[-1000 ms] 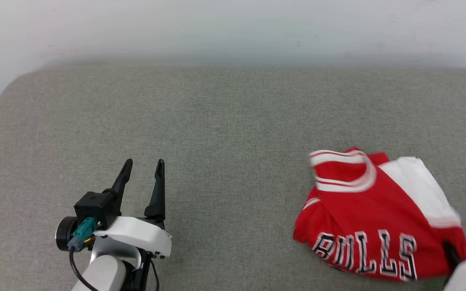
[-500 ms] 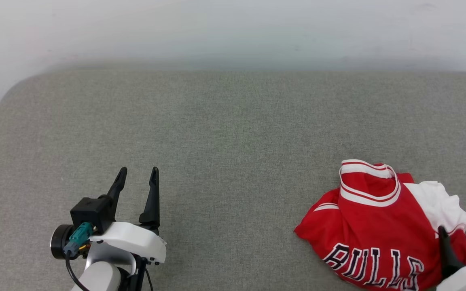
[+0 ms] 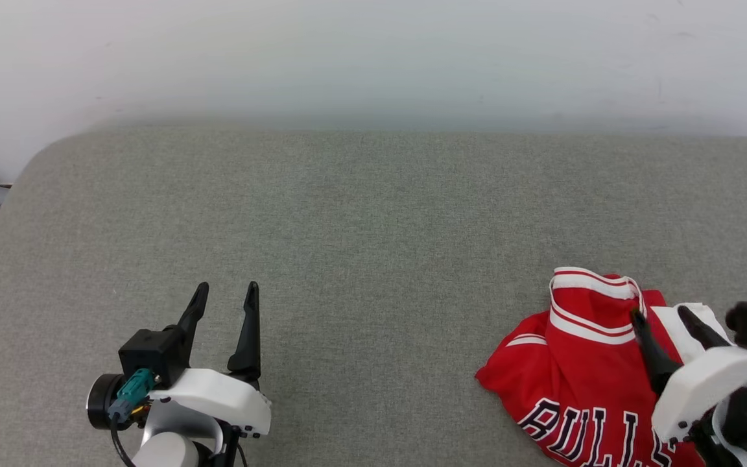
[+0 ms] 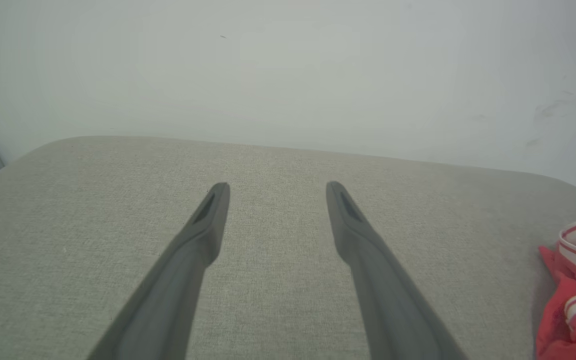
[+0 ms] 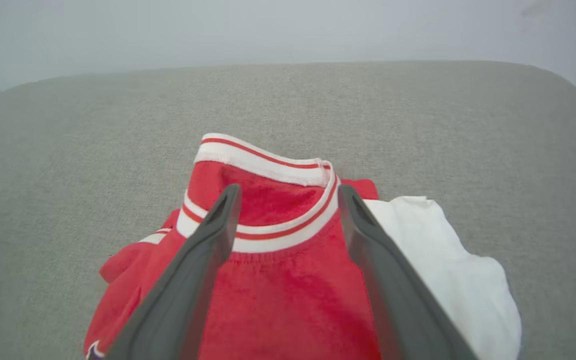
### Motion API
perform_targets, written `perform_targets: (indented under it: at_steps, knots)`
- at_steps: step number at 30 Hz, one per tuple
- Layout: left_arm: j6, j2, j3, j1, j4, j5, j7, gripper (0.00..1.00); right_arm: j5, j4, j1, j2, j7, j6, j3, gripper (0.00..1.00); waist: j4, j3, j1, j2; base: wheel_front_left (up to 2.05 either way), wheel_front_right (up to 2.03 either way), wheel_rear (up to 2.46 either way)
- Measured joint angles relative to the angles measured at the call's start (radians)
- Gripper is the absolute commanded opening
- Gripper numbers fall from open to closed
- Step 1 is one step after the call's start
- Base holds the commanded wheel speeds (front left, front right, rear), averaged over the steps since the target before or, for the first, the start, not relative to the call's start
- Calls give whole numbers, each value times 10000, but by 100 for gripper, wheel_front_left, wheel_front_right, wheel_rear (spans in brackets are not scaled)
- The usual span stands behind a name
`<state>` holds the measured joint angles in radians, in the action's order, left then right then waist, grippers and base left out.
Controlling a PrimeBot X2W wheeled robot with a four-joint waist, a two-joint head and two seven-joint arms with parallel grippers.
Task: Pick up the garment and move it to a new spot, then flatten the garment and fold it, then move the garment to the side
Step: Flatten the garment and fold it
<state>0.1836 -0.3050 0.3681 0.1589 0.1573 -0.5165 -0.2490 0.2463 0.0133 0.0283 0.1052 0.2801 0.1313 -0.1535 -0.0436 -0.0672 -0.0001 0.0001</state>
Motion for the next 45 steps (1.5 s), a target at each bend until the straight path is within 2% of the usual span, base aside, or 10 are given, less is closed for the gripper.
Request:
perform_targets:
  at_steps: [9,16,17,18,19,20,27,36,42,45]
  knots:
    - [-79,188,138,113,19,0,-8,100,763,-1175,822,1998,3894,0,2786,100,-301,-275,1,0,0,0,0]
    - [-169,311,142,334,102,21,-81,100,1283,-754,1466,2792,5448,0,3691,100,-469,-685,1,0,0,0,0]
    - [-182,318,136,338,125,29,-82,100,1315,-616,1499,2861,5616,0,3768,95,-482,-725,2,0,0,0,0]
    - [-201,324,130,342,140,29,-82,100,1369,-518,1531,2901,5693,0,3810,38,-491,-756,1,0,0,0,0]
    - [-224,330,123,350,151,31,-92,100,1411,-483,1585,2920,5697,0,3848,16,-497,-783,1,0,0,0,0]
    - [-238,337,113,360,165,33,-94,100,1423,-466,1668,2945,5666,0,3896,0,-501,-805,1,0,0,0,0]
    - [-268,328,12,483,267,94,-98,100,1563,-905,2579,2840,4537,0,4525,0,-389,-777,1,0,0,0,0]
    - [-309,290,-35,510,291,117,-107,100,1791,-1668,4121,2132,2184,2,5622,0,-171,-612,2,0,0,0,0]
    - [-286,305,54,487,226,113,-105,100,2125,-966,2864,1768,2038,0,5381,0,-33,-673,1,0,0,0,0]
    - [-303,309,115,495,232,111,-94,100,2341,-290,2087,1570,1860,0,4853,0,5,-766,1,0,0,0,0]
